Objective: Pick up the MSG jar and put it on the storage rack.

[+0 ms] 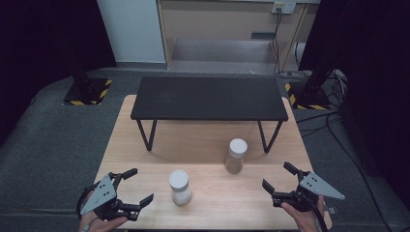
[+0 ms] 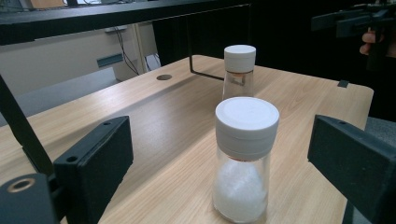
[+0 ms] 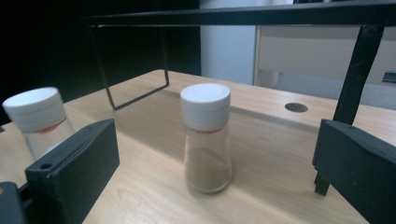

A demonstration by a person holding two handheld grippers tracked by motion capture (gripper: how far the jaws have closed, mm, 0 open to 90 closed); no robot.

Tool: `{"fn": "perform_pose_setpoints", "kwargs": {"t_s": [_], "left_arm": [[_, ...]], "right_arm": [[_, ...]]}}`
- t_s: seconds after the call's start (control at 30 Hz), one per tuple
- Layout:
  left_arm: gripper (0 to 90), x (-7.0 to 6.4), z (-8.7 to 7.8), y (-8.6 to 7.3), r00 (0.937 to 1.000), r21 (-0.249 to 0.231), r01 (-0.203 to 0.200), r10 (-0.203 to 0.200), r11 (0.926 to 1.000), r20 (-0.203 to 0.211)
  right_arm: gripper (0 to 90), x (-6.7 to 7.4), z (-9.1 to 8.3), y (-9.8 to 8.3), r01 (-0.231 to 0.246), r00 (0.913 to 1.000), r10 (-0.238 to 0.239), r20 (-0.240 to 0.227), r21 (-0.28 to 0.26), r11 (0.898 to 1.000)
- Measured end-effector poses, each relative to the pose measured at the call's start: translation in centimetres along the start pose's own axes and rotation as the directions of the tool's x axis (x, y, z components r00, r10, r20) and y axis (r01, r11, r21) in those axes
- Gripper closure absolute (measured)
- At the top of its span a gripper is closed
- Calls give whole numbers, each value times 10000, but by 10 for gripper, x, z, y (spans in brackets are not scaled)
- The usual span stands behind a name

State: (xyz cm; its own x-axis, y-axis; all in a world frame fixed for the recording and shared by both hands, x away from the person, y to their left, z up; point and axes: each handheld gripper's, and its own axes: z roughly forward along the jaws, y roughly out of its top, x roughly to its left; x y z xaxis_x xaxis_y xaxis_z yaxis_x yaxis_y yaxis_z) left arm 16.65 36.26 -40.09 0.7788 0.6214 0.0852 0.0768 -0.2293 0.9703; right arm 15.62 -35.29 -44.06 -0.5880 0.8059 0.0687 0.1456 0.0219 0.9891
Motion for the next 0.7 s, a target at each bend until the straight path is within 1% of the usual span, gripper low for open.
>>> {"fn": "perform_pose_setpoints", "kwargs": {"t_s": [0.1, 0.2, 0.27, 0.43, 0.63, 0.7], "left_arm": [[56, 0, -4, -1, 10000, 25, 3, -3, 10000, -21], [56, 0, -7, -2, 10000, 4, 52, -52, 10000, -41], [56, 0, -9, -2, 10000, 3, 41, -41, 10000, -69], [52, 0, -12, -3, 9998, -80, 156, -158, 9998, -147], [41, 0, -13, -6, 9991, -141, 314, -318, 9994, -263], [39, 1, -12, -7, 9990, -109, 363, -366, 9993, -256]], "right_arm": [[9, 1, -4, -4, -90, 9999, 90, -58, -83, 9999], [9, 0, -6, -8, -68, 10000, 67, -71, -181, 9998], [9, 0, -7, -9, -128, 9999, 128, -36, -205, 9997], [9, -2, -7, -12, -128, 9999, 126, -81, -241, 9996], [9, -3, -6, -12, 130, 9998, -130, -167, -44, 9999], [12, -3, -5, -12, 269, 9994, -271, -210, -104, 9996]]}}
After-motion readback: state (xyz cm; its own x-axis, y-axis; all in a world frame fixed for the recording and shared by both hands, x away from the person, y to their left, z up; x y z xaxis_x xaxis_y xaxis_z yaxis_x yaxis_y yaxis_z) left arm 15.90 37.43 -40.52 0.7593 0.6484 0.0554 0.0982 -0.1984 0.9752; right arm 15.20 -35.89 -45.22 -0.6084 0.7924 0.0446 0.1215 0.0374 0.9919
